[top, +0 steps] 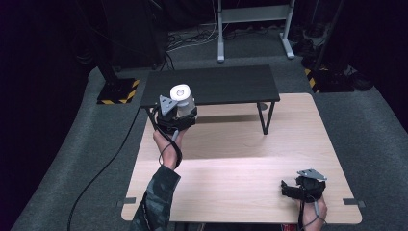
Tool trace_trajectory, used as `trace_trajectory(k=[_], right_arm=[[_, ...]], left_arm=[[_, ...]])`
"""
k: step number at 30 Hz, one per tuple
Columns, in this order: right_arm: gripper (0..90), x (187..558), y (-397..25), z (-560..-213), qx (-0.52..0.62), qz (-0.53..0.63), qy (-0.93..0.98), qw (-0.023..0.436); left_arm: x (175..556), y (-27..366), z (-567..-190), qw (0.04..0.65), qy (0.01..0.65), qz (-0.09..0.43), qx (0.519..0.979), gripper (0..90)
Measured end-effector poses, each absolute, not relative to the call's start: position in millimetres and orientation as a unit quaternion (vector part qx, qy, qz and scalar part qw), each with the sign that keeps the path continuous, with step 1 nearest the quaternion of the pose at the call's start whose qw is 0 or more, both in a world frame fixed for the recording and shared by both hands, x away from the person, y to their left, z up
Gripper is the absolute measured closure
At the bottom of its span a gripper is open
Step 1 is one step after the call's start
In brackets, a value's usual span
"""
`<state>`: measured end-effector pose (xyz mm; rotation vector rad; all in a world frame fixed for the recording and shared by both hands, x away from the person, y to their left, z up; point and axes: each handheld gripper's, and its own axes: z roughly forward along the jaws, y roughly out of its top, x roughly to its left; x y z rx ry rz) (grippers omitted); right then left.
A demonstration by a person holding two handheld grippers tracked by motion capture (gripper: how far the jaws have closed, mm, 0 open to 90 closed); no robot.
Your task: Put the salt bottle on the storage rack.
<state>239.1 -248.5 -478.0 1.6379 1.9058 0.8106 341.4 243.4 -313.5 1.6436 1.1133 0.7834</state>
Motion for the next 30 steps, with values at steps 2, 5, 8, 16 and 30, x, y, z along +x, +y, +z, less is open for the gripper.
trace_trajectory(k=[2,5,8,16,30], right_arm=[[0.0,239.0,-248.5,-478.1,0.6,0.297,0.7,0.249],[0.0,239.1,-248.4,-477.9,0.601,0.297,0.699,0.248],[0.0,239.1,-248.5,-478.0,0.601,0.297,0.699,0.248],[0.0,239.2,-248.6,-477.9,0.602,0.297,0.699,0.247],[0.0,239.5,-249.0,-477.9,0.602,0.298,0.699,0.246]], left_arm=[[344.6,242.4,-310.6,0.482,0.457,0.323,0.674,26.6],[350.5,241.0,-305.2,0.479,0.458,0.323,0.676,26.6],[357.6,240.2,-299.4,0.474,0.458,0.322,0.679,26.6],[372.6,235.8,-289.3,0.465,0.46,0.324,0.683,26.6],[405.2,231.5,-278.3,0.444,0.476,0.322,0.687,26.6]])
